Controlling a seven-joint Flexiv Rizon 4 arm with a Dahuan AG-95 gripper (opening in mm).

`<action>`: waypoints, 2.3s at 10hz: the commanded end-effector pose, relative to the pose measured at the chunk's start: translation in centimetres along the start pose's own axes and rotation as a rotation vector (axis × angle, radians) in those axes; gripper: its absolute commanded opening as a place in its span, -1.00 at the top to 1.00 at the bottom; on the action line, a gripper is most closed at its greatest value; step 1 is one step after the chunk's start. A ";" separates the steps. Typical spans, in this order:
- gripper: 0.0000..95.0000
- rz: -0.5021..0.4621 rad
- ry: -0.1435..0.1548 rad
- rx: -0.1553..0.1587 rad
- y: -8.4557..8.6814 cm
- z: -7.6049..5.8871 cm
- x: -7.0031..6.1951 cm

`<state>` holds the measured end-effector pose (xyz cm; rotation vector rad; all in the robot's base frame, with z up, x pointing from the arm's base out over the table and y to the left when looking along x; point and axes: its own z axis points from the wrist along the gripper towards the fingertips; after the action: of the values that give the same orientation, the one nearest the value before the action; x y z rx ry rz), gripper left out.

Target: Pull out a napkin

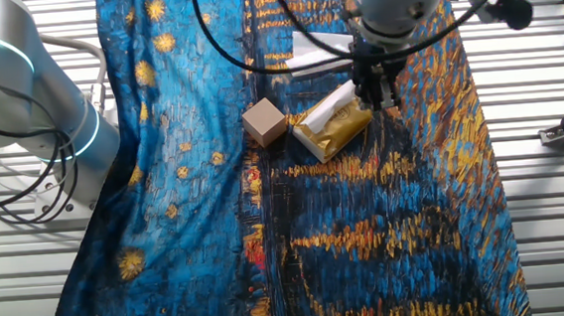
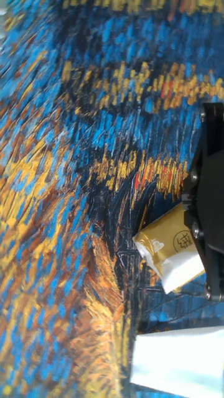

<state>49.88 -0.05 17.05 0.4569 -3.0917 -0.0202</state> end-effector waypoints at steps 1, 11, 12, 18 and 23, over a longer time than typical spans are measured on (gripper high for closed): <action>1.00 -0.140 0.073 -0.079 0.0 0.0 -0.1; 1.00 -0.140 0.069 -0.108 0.0 0.0 -0.1; 1.00 -0.119 0.069 -0.109 0.0 0.0 -0.1; 1.00 -0.011 0.091 -0.106 1.6 -0.3 -0.1; 1.00 0.111 0.096 -0.090 6.3 1.0 -0.5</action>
<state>48.51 6.01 16.20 0.2773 -2.9989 -0.1362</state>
